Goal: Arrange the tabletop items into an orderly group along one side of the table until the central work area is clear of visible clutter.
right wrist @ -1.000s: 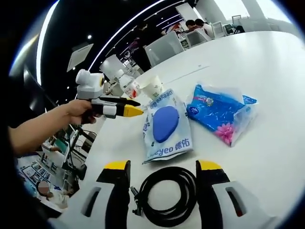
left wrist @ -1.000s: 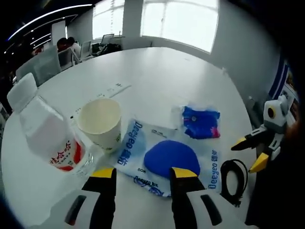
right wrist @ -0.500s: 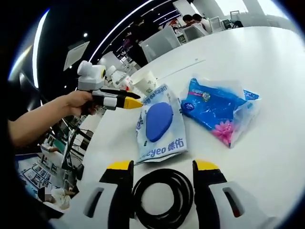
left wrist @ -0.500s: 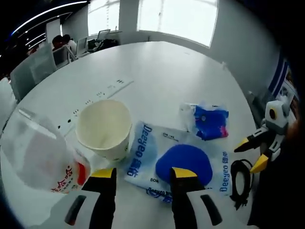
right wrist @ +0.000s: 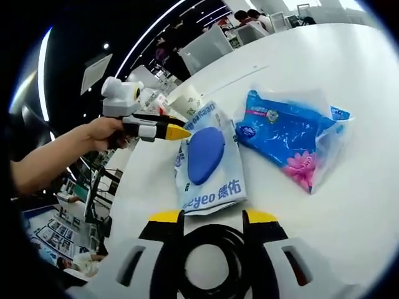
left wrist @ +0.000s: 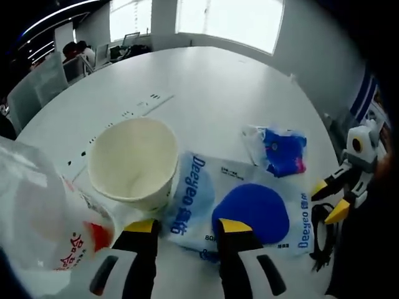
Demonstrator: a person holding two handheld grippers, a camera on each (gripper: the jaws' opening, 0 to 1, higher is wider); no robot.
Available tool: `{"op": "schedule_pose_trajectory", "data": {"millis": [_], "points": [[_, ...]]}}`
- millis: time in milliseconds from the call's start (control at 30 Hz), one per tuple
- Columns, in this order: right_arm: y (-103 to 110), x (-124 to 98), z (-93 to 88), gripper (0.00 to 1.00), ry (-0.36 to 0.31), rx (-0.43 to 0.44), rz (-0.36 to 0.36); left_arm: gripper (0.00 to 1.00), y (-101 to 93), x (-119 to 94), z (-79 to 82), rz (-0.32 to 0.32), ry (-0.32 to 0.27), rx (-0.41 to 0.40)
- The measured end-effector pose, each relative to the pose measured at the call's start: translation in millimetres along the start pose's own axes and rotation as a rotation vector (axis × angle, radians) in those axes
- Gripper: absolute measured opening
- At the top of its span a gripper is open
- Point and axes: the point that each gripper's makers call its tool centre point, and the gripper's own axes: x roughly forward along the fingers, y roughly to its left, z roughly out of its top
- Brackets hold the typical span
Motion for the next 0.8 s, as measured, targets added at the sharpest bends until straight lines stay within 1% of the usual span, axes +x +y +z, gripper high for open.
{"op": "schedule_pose_trajectory", "data": {"millis": [133, 167, 233, 300, 367, 433, 500, 567, 667, 733, 800], "points": [[-1, 6, -1.1, 0.27, 0.011, 0.001, 0.004, 0.34, 0.9, 3, -2.6, -0.001, 0.012, 0.020], [-1, 8, -1.3, 0.26, 0.014, 0.009, 0.008, 0.32, 2.0, 3, -3.1, 0.001, 0.013, 0.021], [0, 11, 0.5, 0.25, 0.013, 0.028, 0.016, 0.24, 3.0, 2, -4.7, 0.000, 0.021, 0.026], [3, 13, 0.8, 0.23, 0.017, 0.034, 0.020, 0.21, 5.0, 3, -7.3, -0.002, 0.023, 0.027], [5, 14, -1.3, 0.18, 0.029, 0.040, 0.026, 0.20, 4.6, 3, -8.3, -0.010, 0.023, 0.021], [7, 14, -3.0, 0.17, 0.035, 0.054, 0.029, 0.17, 3.9, 2, -9.1, -0.011, 0.026, 0.023], [8, 13, -4.3, 0.15, 0.037, 0.056, 0.030, 0.13, 4.5, 4, -12.0, -0.011, 0.038, 0.042], [13, 12, -7.0, 0.13, 0.050, 0.067, 0.048, 0.10, 3.2, 6, -15.5, -0.013, 0.052, 0.068], [14, 11, -7.1, 0.12, 0.050, 0.055, 0.051, 0.09, 2.2, 6, -15.2, -0.019, 0.050, 0.085], [16, 10, -7.3, 0.12, 0.052, 0.059, 0.061, 0.07, 1.8, 6, -14.7, -0.028, 0.047, 0.115], [15, 10, -6.9, 0.10, 0.052, 0.068, 0.065, 0.03, 3.5, 5, -14.1, -0.028, 0.048, 0.141]]}}
